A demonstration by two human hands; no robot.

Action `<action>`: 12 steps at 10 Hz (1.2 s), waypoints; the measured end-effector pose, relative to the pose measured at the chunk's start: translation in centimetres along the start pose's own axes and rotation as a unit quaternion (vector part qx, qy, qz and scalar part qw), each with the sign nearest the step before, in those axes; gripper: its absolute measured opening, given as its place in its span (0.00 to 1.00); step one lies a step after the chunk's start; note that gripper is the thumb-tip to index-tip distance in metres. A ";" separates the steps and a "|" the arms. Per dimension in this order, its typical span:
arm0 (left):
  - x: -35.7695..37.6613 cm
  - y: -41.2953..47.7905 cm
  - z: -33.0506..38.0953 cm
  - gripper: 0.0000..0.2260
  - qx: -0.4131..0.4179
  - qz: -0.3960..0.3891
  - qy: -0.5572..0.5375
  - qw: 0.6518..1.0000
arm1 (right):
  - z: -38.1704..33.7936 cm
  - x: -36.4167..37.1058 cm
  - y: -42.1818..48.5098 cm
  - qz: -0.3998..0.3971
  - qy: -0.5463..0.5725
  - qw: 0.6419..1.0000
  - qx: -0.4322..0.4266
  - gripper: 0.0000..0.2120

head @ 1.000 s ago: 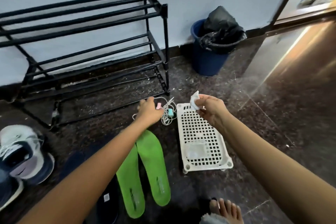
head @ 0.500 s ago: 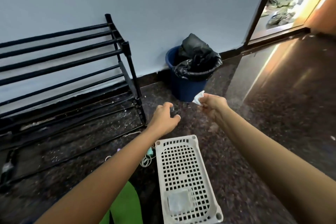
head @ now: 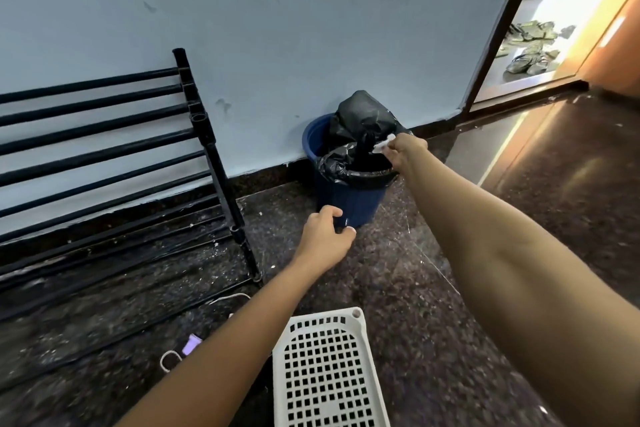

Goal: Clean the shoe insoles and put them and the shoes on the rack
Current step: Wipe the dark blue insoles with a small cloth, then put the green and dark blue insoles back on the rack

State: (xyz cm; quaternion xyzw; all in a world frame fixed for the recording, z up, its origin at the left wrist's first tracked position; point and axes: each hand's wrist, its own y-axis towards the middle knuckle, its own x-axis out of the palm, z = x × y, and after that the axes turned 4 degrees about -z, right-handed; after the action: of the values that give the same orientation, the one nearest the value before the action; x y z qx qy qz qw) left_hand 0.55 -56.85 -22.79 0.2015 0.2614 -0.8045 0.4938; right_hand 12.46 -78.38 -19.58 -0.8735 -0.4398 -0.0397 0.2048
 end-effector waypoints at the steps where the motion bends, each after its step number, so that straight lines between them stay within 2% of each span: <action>1: 0.0 0.0 -0.8 0.19 -0.003 -0.002 0.019 1.000 | 0.4 -1.1 -0.1 0.041 0.043 0.998 0.005 0.09; 2: -0.3 -0.4 -1.6 0.19 -0.009 0.002 0.026 1.000 | 0.7 -1.6 -0.7 0.081 0.070 0.994 -0.011 0.15; 4: -1.9 -3.0 -2.5 0.18 -0.021 0.021 0.033 0.999 | 2.8 -0.2 -8.0 0.005 0.055 0.998 -0.021 0.07; 5: -3.4 -4.7 -3.6 0.18 -0.017 0.026 0.034 0.999 | 5.8 0.8 -12.5 -0.040 0.050 0.998 -0.026 0.08; 6: -4.9 -6.6 -5.2 0.18 -0.025 0.030 0.032 0.999 | 9.0 1.9 -16.8 -0.078 0.015 0.997 -0.012 0.08; 8: -7.6 -12.3 -9.9 0.16 -0.065 0.062 0.022 0.996 | 15.6 4.3 -24.7 -0.158 -0.184 0.970 -0.033 0.04; 9: -8.4 -15.8 -12.4 0.15 -0.094 0.082 0.024 0.992 | 19.1 5.0 -28.9 -0.194 -0.303 0.933 -0.017 0.07; 10: -8.5 -19.6 -15.1 0.15 -0.125 0.092 0.016 0.988 | 22.4 5.1 -33.3 -0.254 -0.438 0.861 -0.046 0.05; 11: -8.0 -23.1 -18.7 0.16 -0.180 0.083 0.026 0.980 | 25.7 4.4 -37.1 -0.302 -0.574 0.759 -0.059 0.08; 12: -6.6 -26.8 -22.7 0.18 -0.246 0.033 0.086 0.965 | 29.9 2.4 -39.6 -0.309 -0.646 0.698 -0.032 0.15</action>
State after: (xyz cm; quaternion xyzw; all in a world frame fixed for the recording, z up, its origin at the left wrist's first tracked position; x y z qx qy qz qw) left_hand -19.22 -28.23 -30.77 0.1511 0.4861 -0.6779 0.5304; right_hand -20.41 -43.87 -33.44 -0.5058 -0.7075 0.4589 -0.1818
